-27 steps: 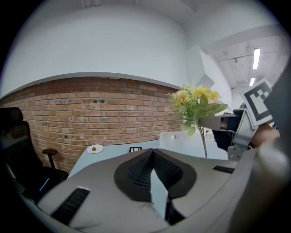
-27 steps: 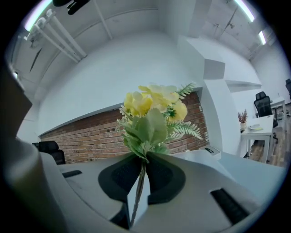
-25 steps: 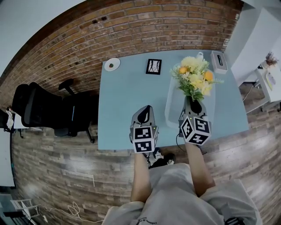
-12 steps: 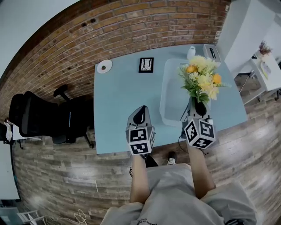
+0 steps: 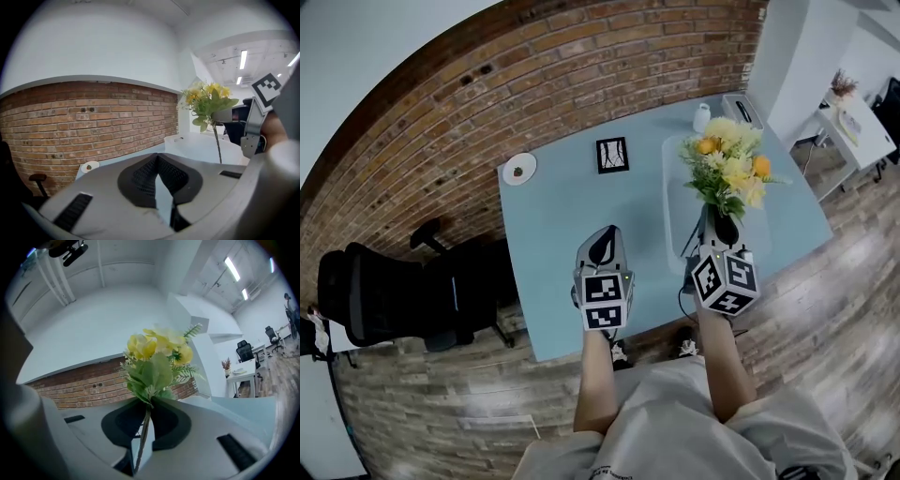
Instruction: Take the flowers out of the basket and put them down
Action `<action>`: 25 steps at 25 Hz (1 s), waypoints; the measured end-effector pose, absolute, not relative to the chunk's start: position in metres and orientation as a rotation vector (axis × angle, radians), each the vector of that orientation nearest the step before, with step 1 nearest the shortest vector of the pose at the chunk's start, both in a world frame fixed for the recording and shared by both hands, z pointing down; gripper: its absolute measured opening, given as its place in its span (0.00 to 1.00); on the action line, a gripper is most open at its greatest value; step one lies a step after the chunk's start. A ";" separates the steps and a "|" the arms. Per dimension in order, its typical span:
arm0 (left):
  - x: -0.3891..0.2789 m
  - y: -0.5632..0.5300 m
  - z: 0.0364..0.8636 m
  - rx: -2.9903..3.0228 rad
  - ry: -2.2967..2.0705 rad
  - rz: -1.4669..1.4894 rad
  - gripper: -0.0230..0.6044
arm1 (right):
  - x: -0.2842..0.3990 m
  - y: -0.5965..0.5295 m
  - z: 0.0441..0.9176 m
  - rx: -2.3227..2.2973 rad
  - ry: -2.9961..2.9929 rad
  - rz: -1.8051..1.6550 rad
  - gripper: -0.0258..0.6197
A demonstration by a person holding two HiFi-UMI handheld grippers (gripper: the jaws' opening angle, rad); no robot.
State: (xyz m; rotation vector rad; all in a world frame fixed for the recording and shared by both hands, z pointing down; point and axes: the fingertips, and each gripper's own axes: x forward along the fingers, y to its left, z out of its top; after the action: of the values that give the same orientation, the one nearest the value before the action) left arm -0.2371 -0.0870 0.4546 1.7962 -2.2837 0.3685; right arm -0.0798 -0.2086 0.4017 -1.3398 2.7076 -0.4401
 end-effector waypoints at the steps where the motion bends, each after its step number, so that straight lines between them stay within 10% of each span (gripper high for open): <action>1: -0.244 -0.084 0.457 1.805 -2.271 0.360 0.07 | -0.086 -0.202 0.403 -1.353 2.702 -0.440 0.12; 25: -0.323 -0.028 0.522 1.897 -2.068 0.270 0.07 | -0.212 -0.088 0.531 -1.480 2.981 -0.415 0.12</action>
State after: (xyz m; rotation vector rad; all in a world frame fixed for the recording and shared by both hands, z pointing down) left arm -0.3227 -0.0277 0.5217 1.8966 -2.0682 0.2703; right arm -0.2123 -0.0883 0.5311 -1.4802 2.9810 -0.4149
